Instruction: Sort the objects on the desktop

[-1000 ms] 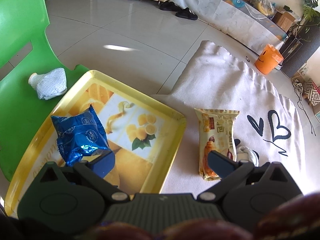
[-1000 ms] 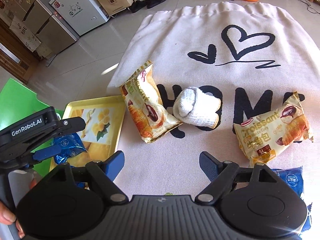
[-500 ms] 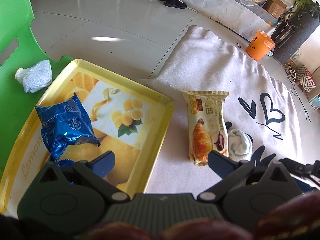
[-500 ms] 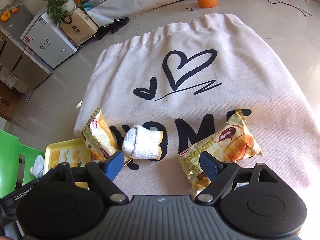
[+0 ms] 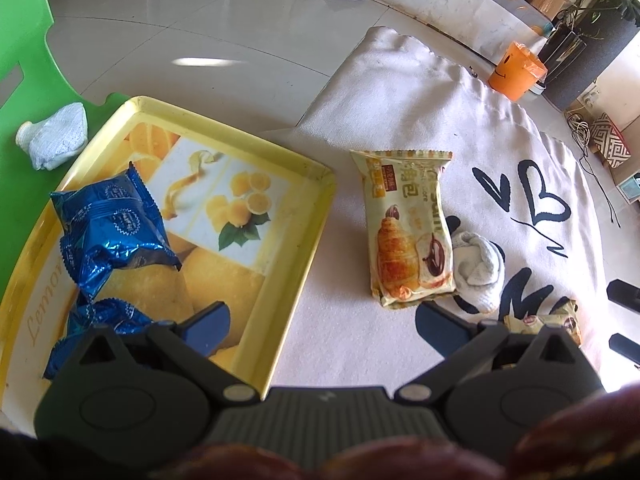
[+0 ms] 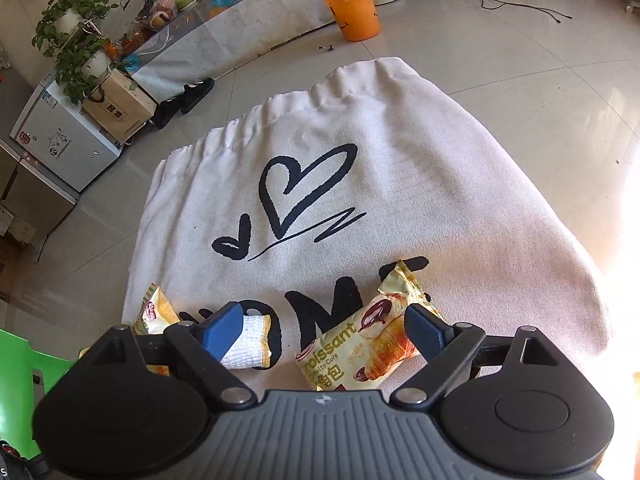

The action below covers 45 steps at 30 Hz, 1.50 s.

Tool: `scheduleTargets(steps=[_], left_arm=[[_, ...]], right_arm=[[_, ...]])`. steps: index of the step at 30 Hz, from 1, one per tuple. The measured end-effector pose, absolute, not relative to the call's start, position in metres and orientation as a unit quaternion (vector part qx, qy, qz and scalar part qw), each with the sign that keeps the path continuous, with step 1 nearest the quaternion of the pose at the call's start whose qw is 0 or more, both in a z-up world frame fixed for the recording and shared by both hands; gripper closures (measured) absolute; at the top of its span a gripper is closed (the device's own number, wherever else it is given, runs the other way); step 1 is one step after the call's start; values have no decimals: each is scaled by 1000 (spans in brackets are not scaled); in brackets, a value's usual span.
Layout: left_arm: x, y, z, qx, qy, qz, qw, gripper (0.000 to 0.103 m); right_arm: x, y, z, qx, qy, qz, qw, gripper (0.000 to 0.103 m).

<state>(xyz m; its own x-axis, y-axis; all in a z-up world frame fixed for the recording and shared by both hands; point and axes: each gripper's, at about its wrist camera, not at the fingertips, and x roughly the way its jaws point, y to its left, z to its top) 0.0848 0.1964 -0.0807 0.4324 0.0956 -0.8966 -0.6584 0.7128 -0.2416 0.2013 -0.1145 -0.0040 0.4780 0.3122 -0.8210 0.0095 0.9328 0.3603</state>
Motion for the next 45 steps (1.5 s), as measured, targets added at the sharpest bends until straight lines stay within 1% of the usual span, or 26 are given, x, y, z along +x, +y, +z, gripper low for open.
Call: scheduleTargets(steps=[9, 18, 31, 39, 45], left_arm=[[85, 196, -83, -293, 481, 246, 789, 1], [78, 210, -78, -278, 475, 279, 787, 1], [57, 245, -74, -299, 463, 301, 778, 1], [51, 256, -75, -313, 463, 306, 771, 1], [52, 255, -75, -315, 463, 302, 771, 1]], right_arm=[[204, -87, -21, 186, 507, 138, 830, 15], [207, -32, -28, 171, 495, 215, 824, 15], [208, 45, -44, 75, 473, 268, 836, 14], [212, 69, -65, 24, 467, 276, 840, 14], [212, 70, -79, 25, 463, 269, 844, 16]])
